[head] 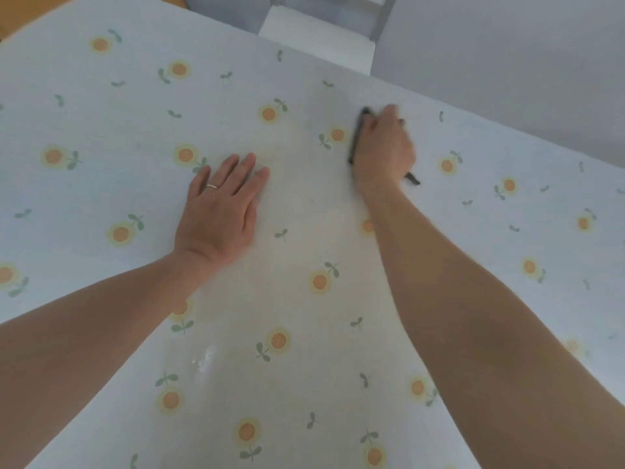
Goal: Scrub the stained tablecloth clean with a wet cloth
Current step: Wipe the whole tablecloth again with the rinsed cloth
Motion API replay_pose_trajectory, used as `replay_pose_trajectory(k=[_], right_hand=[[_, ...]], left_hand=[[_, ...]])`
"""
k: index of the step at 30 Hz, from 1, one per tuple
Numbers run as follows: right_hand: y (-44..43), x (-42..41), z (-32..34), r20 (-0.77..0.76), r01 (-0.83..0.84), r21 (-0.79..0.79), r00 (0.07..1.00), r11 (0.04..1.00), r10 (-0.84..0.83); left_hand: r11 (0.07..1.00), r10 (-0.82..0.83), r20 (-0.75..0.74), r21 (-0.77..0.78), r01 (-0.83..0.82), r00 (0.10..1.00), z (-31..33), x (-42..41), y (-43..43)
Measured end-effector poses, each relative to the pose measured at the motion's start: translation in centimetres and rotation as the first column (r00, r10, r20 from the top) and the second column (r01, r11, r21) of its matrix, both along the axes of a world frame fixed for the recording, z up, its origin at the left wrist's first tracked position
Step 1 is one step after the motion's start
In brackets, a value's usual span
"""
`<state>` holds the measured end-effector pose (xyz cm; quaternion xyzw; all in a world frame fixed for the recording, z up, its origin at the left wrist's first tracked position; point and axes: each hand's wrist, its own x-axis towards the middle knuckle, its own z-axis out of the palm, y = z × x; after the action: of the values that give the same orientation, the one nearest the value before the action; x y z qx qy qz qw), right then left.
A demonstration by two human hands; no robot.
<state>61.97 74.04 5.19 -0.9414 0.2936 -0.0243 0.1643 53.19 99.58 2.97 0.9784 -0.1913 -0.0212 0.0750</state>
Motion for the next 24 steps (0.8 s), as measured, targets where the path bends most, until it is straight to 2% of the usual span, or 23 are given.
replay_pose_trajectory(k=[3,7,9,11,14,17,20,22,24], right_hand=[[5.7,-4.1,0.2,-0.045,-0.299,0.056,0.952,0.952,0.302],[5.4,-12.9,0.1,-0.040,-0.459,0.054,0.886,0.887,0.461],[2.1,-14.7,0.0,-0.044,-0.450,0.023,0.892,0.893,0.450],[-2.0,-12.8,-0.2,-0.035,-0.374,-0.039,0.927,0.927,0.373],[-6.8,-5.3,-0.3,0.029,-0.142,-0.116,0.989,0.983,0.146],[-7.5,2.4,-0.6,0.074,0.019,-0.106,0.997,0.994,-0.011],[-4.0,5.1,-0.8,0.059,-0.048,-0.088,0.997,0.995,0.054],[-0.6,3.0,-0.7,0.039,-0.203,-0.087,0.978,0.975,0.207],[2.1,-2.0,-0.5,-0.006,-0.396,-0.052,0.918,0.917,0.396]], left_hand=[[1.000,-0.001,-0.009,0.007,0.001,1.000,0.2,-0.2,-0.2],[1.000,-0.011,0.005,-0.005,0.011,1.000,0.2,-0.1,0.0],[1.000,-0.008,0.006,0.000,0.008,1.000,0.1,-0.1,0.2],[1.000,-0.011,0.017,0.002,0.011,1.000,0.0,0.0,0.1],[1.000,-0.011,0.020,-0.005,0.011,1.000,-0.1,0.0,0.0],[1.000,-0.001,0.023,-0.010,0.001,1.000,-0.3,0.0,0.1],[1.000,-0.002,0.025,-0.011,0.002,1.000,-0.4,0.1,0.1],[1.000,-0.002,0.018,-0.007,0.002,1.000,-0.3,0.1,0.2],[1.000,-0.008,0.016,-0.003,0.008,1.000,-0.2,0.0,0.1]])
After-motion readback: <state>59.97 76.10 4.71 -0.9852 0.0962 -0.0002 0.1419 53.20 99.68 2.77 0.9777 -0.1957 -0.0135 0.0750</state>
